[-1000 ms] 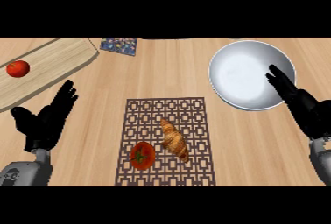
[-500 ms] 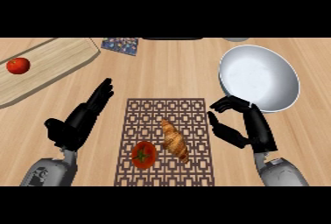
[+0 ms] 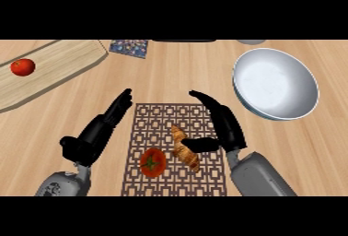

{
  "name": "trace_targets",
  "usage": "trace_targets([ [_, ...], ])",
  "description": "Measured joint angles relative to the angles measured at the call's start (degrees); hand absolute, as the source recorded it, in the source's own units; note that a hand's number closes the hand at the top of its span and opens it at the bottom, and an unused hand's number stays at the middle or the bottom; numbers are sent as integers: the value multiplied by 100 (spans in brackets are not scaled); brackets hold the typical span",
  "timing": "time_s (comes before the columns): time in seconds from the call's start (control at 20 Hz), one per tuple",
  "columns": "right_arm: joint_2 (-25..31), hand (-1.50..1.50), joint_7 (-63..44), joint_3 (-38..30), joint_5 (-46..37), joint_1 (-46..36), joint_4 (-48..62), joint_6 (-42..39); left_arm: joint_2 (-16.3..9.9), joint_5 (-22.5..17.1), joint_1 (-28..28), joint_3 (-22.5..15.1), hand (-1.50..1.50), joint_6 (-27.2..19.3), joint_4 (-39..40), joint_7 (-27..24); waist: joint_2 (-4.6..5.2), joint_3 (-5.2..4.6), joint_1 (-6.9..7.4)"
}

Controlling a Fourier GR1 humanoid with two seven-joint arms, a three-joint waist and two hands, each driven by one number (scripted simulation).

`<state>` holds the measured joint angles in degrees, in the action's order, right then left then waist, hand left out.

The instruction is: Pick the croissant from the placemat and place it in the bowl

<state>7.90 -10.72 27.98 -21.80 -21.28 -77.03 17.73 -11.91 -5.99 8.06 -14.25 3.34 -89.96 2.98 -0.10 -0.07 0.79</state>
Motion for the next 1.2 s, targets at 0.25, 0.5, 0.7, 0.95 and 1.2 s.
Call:
trace_targets([
  [0.25, 371, -150, -1385, 441, -491, -764, 103, -1206, 10, 22, -51, -22, 0, 44, 41, -53, -17, -14, -6],
  [0.5, 341, -150, -2710, 632, 15, -1453, 186, -3046, 49, 77, -27, -28, 0, 10, 96, -74, -18, -16, -2],
  [0.7, -58, -150, -3902, 503, 615, -1927, 178, -4097, 63, 85, 26, 18, 0, 4, 81, -26, -16, -8, -30],
  [0.95, -330, -150, -4512, 187, 1242, -2312, 225, -4585, 89, 114, -35, 46, 0, 17, 21, -14, -12, -1, -52],
  [1.2, -555, -150, -4741, 273, 1349, -2373, 356, -4624, 145, 131, -2, 90, 0, 61, 79, -11, -6, 2, -63],
])
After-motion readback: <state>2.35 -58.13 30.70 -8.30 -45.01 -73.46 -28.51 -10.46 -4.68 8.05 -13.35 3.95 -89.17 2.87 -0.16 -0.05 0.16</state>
